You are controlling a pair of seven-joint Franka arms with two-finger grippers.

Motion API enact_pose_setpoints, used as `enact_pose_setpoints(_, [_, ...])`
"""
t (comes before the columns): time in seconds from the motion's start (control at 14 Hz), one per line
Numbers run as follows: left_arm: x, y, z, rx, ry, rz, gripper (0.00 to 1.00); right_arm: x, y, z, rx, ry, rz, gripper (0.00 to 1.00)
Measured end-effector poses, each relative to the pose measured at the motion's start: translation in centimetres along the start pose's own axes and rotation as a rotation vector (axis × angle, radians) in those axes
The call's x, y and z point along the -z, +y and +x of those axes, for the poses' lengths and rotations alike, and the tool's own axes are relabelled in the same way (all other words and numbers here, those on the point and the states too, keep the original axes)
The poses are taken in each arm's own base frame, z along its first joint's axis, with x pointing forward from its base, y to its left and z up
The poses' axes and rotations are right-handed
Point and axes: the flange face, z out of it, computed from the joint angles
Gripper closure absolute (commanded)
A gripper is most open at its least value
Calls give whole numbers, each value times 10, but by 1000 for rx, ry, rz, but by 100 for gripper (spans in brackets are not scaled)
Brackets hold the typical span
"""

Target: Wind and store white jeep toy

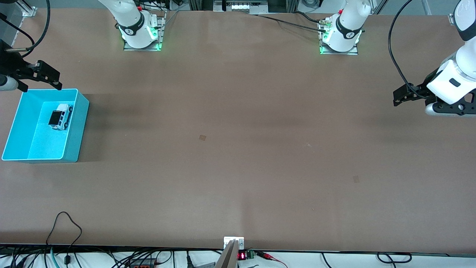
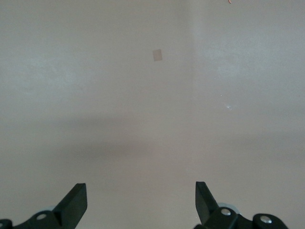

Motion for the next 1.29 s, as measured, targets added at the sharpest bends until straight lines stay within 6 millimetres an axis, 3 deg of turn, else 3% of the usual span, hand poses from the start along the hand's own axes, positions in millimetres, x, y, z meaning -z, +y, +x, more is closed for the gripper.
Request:
enact_pose_setpoints(0.72, [0, 1, 0, -2, 0, 0, 0, 32, -3, -2, -28, 30, 51, 0])
enact_pose_setpoints(1.29, [0, 5, 0, -9, -1, 0, 0, 10, -19, 15, -44, 9, 55, 0])
